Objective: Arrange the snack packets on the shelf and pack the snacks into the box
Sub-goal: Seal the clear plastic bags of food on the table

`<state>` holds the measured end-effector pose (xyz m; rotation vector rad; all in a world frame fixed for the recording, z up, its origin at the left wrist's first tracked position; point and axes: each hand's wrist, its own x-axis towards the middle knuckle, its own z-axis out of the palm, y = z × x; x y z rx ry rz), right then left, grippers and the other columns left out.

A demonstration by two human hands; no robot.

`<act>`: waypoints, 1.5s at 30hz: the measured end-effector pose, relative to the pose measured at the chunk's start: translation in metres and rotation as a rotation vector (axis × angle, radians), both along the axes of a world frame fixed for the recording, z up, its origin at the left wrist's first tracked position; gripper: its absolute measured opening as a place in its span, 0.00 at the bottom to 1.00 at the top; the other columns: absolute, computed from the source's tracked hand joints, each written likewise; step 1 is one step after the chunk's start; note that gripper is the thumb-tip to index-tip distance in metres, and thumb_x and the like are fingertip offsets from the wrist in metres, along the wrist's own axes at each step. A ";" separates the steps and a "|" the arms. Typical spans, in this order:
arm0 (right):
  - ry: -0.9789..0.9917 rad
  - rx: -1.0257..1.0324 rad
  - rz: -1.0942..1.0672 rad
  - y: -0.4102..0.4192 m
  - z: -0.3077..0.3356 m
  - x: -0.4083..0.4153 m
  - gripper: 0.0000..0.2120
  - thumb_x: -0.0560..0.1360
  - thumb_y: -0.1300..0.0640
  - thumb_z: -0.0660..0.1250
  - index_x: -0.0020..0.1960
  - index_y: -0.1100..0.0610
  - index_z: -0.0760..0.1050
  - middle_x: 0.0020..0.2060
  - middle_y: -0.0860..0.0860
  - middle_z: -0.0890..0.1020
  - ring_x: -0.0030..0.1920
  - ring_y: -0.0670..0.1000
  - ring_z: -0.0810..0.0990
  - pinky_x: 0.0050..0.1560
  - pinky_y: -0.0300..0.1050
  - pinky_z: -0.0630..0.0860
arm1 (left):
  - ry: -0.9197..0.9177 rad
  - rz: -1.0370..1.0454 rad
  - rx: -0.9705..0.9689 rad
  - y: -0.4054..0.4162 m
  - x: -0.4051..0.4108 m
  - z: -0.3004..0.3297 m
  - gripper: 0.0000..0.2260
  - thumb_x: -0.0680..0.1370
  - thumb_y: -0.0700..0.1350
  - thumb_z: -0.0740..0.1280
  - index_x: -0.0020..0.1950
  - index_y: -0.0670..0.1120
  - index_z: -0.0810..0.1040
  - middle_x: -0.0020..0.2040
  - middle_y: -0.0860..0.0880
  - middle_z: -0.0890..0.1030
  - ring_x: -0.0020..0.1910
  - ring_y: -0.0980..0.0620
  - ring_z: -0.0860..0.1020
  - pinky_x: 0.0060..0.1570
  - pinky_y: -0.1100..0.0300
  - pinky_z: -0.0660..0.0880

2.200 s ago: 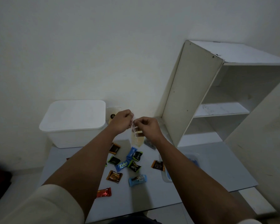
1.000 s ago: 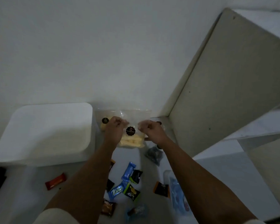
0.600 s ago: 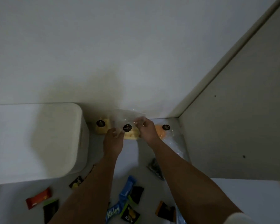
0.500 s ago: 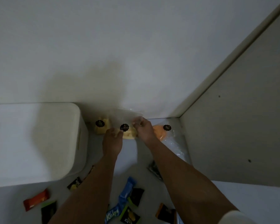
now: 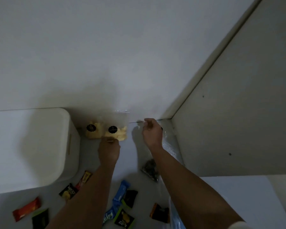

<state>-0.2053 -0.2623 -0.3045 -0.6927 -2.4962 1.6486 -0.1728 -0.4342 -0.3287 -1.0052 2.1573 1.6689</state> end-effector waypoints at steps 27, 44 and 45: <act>-0.473 0.414 0.003 0.103 -0.028 -0.010 0.08 0.72 0.58 0.68 0.47 0.58 0.83 0.46 0.55 0.86 0.48 0.59 0.84 0.42 0.42 0.74 | -0.061 -0.555 0.073 0.090 -0.009 -0.002 0.08 0.79 0.43 0.65 0.55 0.45 0.81 0.40 0.46 0.78 0.40 0.47 0.75 0.44 0.54 0.72; -0.099 -0.272 0.233 0.015 0.084 0.119 0.06 0.74 0.65 0.73 0.49 0.68 0.84 0.39 0.60 0.86 0.37 0.48 0.84 0.42 0.45 0.83 | 0.135 -0.315 0.355 0.032 0.089 0.097 0.05 0.80 0.44 0.67 0.48 0.45 0.81 0.49 0.40 0.86 0.47 0.45 0.86 0.50 0.52 0.81; -0.085 -0.293 0.236 0.009 0.088 0.131 0.07 0.76 0.63 0.73 0.49 0.67 0.85 0.42 0.62 0.86 0.40 0.52 0.85 0.48 0.52 0.84 | 0.140 -0.304 0.372 0.026 0.100 0.104 0.06 0.80 0.45 0.68 0.50 0.43 0.81 0.48 0.41 0.86 0.47 0.46 0.86 0.51 0.52 0.82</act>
